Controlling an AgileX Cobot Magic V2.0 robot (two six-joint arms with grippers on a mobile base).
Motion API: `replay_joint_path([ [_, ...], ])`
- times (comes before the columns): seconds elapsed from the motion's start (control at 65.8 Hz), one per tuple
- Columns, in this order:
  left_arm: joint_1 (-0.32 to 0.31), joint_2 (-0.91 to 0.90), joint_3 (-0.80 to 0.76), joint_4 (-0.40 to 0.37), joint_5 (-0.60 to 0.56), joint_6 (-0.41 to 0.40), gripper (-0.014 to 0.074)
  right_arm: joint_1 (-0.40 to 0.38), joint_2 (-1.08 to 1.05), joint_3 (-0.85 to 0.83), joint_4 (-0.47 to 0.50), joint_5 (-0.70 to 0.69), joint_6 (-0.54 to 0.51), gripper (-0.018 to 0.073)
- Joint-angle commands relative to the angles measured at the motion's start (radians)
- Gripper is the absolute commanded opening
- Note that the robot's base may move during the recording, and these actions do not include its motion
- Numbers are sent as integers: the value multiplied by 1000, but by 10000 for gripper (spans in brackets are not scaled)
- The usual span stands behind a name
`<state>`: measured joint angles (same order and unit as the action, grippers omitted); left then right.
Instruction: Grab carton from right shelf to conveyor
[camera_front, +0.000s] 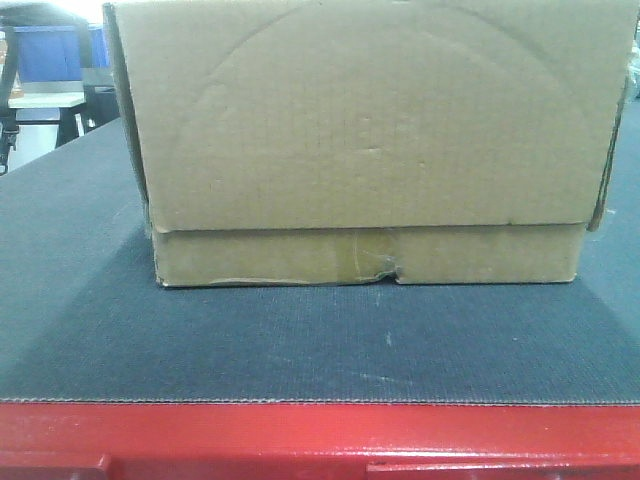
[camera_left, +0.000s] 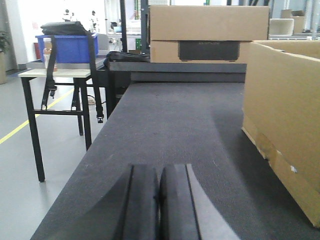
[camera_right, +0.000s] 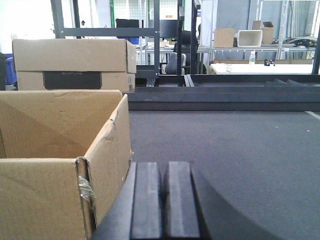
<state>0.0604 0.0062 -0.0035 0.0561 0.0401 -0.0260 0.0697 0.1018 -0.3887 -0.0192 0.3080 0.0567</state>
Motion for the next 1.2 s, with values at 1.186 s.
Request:
replay_joint_path([
  [1.186,3,-6,3,-7,-62,6,2,-48,-4,52,19,-48,-9,-70],
])
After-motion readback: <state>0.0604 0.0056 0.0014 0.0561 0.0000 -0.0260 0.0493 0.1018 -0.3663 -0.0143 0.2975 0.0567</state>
